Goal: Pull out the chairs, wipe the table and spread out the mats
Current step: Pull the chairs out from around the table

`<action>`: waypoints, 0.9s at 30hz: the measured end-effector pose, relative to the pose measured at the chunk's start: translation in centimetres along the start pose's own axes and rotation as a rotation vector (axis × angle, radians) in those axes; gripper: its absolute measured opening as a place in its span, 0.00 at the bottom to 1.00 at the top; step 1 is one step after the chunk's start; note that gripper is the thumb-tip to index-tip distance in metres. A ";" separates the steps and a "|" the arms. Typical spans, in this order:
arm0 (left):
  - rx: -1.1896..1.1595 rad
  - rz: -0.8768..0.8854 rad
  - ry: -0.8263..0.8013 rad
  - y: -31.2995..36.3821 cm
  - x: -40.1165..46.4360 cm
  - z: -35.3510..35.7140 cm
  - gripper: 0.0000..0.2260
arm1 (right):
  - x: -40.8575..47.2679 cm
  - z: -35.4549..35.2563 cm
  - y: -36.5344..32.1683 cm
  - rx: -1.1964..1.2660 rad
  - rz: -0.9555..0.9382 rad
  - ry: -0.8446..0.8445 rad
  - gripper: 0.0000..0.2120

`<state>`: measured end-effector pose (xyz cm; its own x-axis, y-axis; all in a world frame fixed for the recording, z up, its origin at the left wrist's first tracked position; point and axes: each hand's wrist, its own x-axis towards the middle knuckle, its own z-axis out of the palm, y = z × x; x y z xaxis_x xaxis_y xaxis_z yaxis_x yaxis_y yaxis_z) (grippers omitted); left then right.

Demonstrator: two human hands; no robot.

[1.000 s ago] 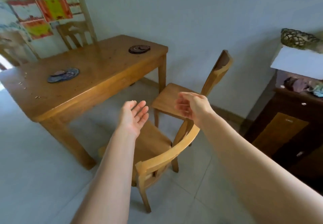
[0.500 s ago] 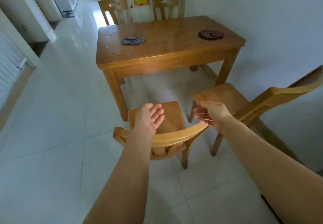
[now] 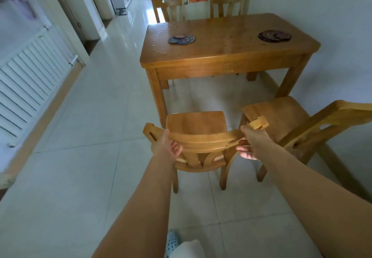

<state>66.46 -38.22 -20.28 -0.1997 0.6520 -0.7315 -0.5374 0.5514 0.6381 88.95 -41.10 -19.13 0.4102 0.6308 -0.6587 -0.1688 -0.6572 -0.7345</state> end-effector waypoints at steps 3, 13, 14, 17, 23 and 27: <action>0.059 -0.022 0.044 0.2 0.7 0.3 0.22 | 0.8 0.4 0.0 0.063 0.030 0.005 0.16; 0.234 -0.141 0.063 1.9 5.6 1.8 0.19 | 5.8 1.8 -1.0 0.207 0.205 -0.047 0.22; 0.258 -0.134 0.072 2.2 6.4 2.0 0.18 | 6.5 2.0 -1.2 0.197 0.220 -0.027 0.20; 0.273 -0.118 0.085 3.3 8.4 2.7 0.18 | 8.5 2.9 -2.3 0.188 0.242 0.026 0.19; 0.238 -0.101 0.061 6.5 12.2 6.4 0.19 | 12.8 5.1 -6.4 0.189 0.221 0.046 0.20; 0.234 -0.112 0.058 9.4 14.9 9.5 0.20 | 16.3 6.8 -9.7 0.176 0.232 0.056 0.20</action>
<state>66.20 -18.41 -22.94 -0.2000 0.5529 -0.8089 -0.3562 0.7281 0.5857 91.15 -21.57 -23.85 0.3905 0.4449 -0.8060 -0.4144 -0.6969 -0.5854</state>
